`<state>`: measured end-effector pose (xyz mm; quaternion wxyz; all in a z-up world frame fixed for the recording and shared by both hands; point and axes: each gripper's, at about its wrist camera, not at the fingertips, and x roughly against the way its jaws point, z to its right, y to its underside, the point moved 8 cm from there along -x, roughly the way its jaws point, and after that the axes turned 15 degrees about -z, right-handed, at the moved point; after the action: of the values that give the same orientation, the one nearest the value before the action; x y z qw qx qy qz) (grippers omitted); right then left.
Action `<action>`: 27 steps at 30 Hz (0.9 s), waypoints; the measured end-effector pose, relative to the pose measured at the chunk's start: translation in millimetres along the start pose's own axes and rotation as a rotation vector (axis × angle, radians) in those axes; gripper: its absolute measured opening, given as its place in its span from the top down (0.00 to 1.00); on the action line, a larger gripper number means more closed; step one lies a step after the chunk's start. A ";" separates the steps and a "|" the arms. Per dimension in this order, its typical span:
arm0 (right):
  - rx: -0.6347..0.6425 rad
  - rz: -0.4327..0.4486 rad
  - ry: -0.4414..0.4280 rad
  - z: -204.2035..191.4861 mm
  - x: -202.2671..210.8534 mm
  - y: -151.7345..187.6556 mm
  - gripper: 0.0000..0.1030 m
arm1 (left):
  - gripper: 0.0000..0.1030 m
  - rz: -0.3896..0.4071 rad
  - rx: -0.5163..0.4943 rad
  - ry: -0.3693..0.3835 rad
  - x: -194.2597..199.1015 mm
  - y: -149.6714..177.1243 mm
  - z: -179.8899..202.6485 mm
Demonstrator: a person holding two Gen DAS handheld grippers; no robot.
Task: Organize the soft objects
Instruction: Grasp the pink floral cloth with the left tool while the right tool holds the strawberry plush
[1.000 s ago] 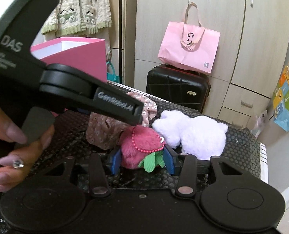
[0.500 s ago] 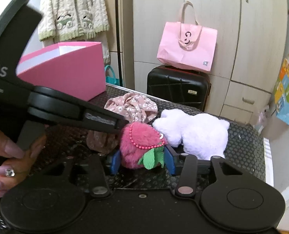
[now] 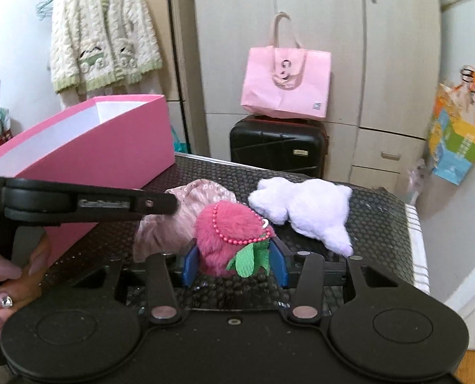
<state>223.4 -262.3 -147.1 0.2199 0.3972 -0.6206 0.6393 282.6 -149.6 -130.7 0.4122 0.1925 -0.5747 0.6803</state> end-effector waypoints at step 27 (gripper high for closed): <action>-0.087 -0.013 0.005 26.4 -2.6 1.8 0.49 | 0.07 -0.096 -0.219 -0.156 -61.2 7.6 17.8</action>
<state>229.8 -287.6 -152.5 0.2426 0.3896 -0.6447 0.6113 308.8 -187.1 -175.8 0.4170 0.2261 -0.6657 0.5760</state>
